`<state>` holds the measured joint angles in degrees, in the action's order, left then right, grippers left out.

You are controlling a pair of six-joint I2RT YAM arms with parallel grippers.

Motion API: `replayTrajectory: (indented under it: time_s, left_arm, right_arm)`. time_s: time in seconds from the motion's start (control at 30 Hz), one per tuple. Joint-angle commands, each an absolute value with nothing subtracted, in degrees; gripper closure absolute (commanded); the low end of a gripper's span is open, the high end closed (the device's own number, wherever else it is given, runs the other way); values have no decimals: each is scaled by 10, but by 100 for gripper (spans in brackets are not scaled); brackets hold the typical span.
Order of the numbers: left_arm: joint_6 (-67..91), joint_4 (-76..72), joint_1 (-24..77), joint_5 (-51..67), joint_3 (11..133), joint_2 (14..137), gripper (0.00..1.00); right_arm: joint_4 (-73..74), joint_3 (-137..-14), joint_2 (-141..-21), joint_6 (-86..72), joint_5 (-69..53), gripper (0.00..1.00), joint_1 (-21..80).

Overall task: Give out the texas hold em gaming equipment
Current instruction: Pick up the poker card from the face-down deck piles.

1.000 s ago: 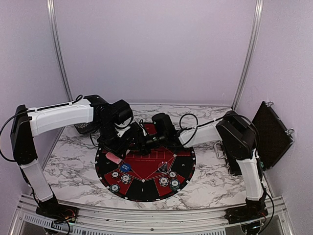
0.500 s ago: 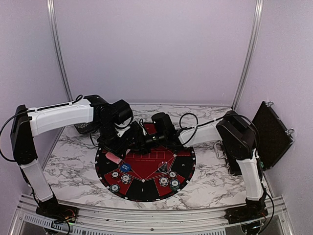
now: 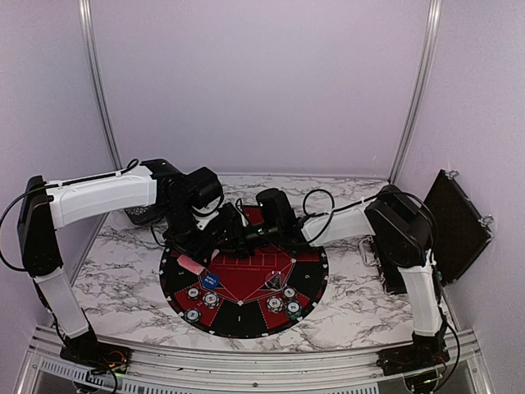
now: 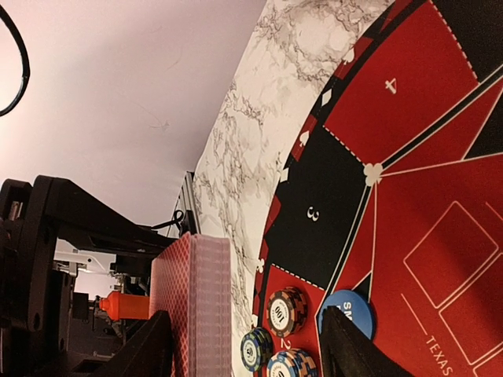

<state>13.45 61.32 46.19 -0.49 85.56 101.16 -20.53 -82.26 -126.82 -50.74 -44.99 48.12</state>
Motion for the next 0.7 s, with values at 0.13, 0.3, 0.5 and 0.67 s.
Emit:
replayTrajectory:
  time_s: [0.13, 0.3, 0.5, 0.67]
  left_arm:
    - [131, 626, 464, -10, 870, 982, 47]
    - [130, 626, 465, -9, 867, 981, 47]
    - [129, 626, 465, -8, 867, 982, 47]
    - [129, 625, 465, -7, 869, 981, 47]
  right_arm:
    - [-201, -813, -1239, -497, -437, 38, 473]
    - [-208, -809, -1232, -499, -440, 39, 473]
    - [-235, -812, -1230, -516, -460, 37, 482]
    - [-241, -826, -1242, -521, -467, 33, 494]
